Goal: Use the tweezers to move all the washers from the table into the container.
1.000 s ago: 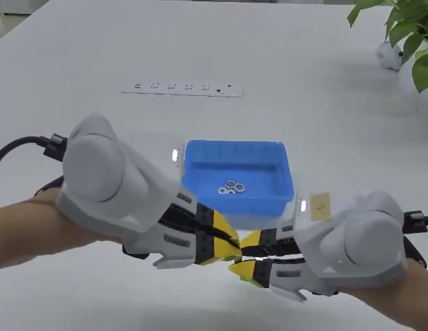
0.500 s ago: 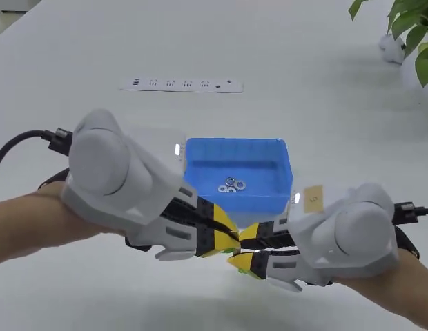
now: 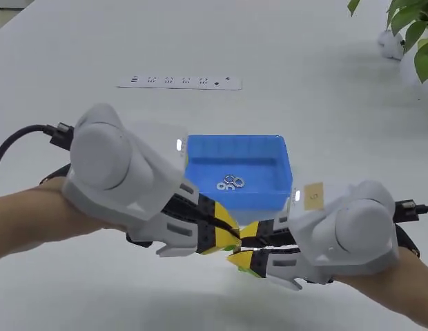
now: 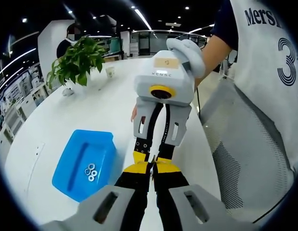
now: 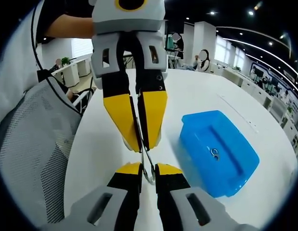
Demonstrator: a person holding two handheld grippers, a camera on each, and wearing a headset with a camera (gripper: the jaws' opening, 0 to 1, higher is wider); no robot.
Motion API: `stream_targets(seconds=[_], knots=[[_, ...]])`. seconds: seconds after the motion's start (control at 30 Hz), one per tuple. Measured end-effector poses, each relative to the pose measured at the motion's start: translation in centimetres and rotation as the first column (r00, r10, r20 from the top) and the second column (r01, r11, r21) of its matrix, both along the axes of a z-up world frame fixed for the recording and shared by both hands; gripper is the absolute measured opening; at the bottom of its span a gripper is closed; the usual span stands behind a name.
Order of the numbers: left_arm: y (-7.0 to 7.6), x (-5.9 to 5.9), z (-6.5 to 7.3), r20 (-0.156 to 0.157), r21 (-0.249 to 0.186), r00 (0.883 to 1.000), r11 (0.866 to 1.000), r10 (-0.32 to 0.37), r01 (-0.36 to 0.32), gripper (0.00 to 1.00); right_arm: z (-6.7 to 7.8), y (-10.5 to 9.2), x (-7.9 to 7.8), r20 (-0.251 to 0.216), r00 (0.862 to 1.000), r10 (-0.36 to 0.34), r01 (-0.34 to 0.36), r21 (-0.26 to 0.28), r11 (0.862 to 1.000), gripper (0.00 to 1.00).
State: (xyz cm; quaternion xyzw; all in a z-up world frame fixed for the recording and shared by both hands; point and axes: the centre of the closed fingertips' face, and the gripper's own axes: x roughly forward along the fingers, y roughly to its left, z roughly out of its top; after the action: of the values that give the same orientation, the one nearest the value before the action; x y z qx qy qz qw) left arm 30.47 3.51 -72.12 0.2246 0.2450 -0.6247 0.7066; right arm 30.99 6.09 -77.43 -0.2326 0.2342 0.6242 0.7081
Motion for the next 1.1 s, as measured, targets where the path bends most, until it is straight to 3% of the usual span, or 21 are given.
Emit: stream_targets(seconds=[0.67,1.1], knots=[[-0.06,0.1,-0.18,0.007,0.021,1.0,1.0,0.007,-0.007,0.07,-0.31,-0.06,-0.01,-0.002,1.0,0.001,-0.001,0.004,1.0,0.11],[-0.4,0.25,-0.16,-0.023,0.008,1.0,1.0,0.007,-0.007,0.07,-0.3,-0.21,0.05,-0.028,1.0,0.002,-0.002,0.006,1.0,0.1]])
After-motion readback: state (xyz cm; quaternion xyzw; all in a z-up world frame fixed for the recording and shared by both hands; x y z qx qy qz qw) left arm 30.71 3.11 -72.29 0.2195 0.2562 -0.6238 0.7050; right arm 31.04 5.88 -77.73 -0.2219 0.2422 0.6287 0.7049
